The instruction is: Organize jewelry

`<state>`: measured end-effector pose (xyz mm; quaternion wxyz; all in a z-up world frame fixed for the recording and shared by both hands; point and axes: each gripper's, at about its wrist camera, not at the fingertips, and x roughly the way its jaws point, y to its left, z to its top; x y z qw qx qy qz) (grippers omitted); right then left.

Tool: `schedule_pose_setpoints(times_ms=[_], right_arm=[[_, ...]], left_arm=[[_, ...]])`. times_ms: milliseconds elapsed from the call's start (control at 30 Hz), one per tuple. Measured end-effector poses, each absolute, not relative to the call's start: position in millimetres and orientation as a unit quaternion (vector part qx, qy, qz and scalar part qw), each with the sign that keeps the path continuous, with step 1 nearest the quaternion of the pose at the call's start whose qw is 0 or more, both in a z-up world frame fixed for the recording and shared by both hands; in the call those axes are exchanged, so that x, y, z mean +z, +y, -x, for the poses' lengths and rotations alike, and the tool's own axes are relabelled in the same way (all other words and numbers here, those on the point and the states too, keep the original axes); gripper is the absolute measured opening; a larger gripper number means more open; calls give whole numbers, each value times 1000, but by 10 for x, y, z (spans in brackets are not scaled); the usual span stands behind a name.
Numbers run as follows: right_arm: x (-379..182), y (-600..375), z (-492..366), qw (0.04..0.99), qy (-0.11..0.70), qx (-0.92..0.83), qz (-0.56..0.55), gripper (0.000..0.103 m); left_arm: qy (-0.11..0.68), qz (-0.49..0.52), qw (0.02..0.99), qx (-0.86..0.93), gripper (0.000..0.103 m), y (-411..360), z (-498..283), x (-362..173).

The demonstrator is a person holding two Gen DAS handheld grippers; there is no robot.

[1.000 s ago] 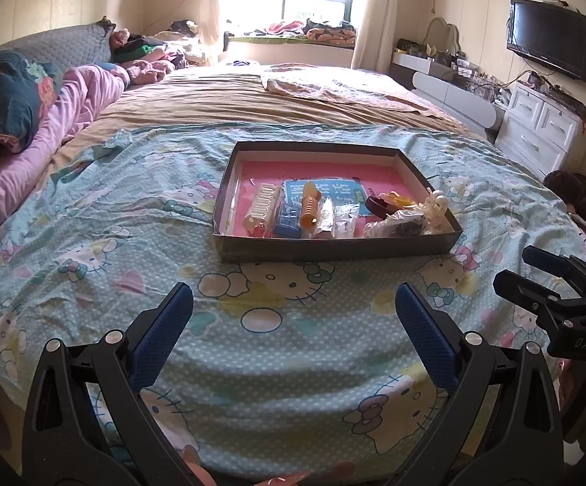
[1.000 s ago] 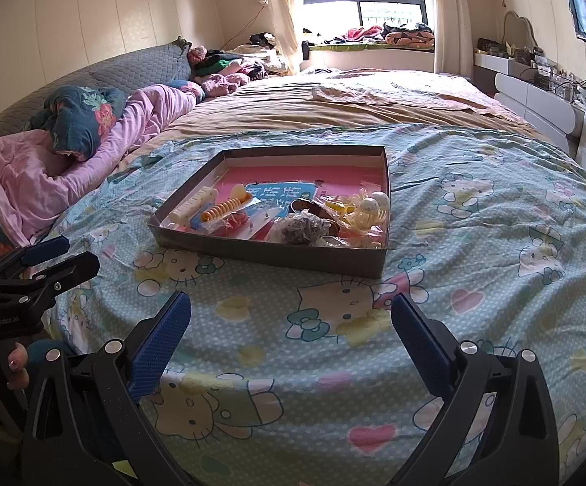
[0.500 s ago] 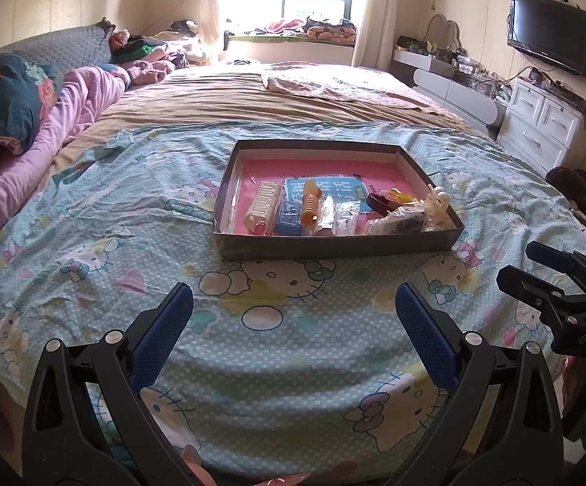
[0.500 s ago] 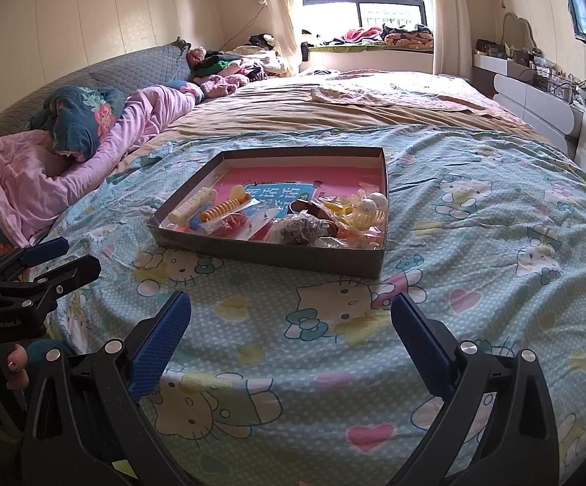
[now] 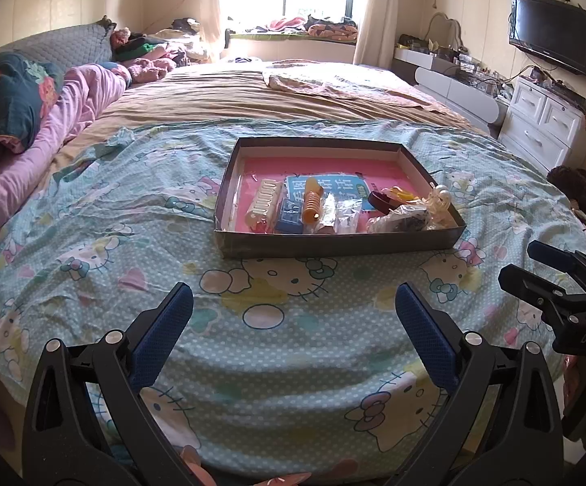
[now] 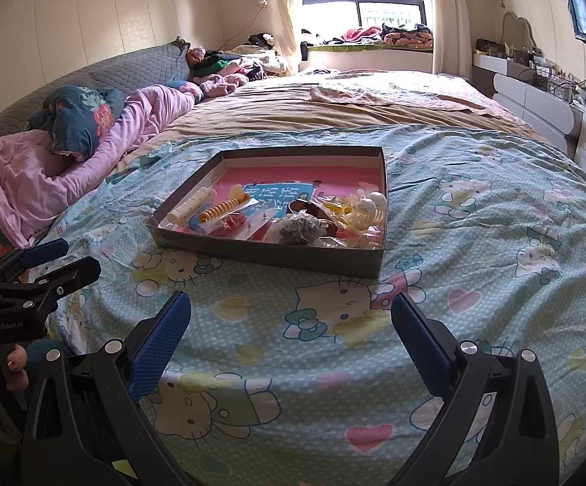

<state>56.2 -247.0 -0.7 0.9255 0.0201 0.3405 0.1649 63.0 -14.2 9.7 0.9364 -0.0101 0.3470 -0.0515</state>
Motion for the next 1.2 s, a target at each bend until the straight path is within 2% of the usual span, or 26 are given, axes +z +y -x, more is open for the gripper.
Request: schedule_pose_setpoints(times_ms=[767,933,1200], right_arm=[[-86,-2677,-709,929,345,133,-22,98],[-126,-2987,-939,936,340,81,-34,98],[-319,-3864,-1713,933,356,-39,-42,98]], left_arm=[[366,23,929,-41,94,5,-693,12],[386,58,921,-4,94,318,-928,-56],[421,119,891,125,94,1412,-1676,-202]])
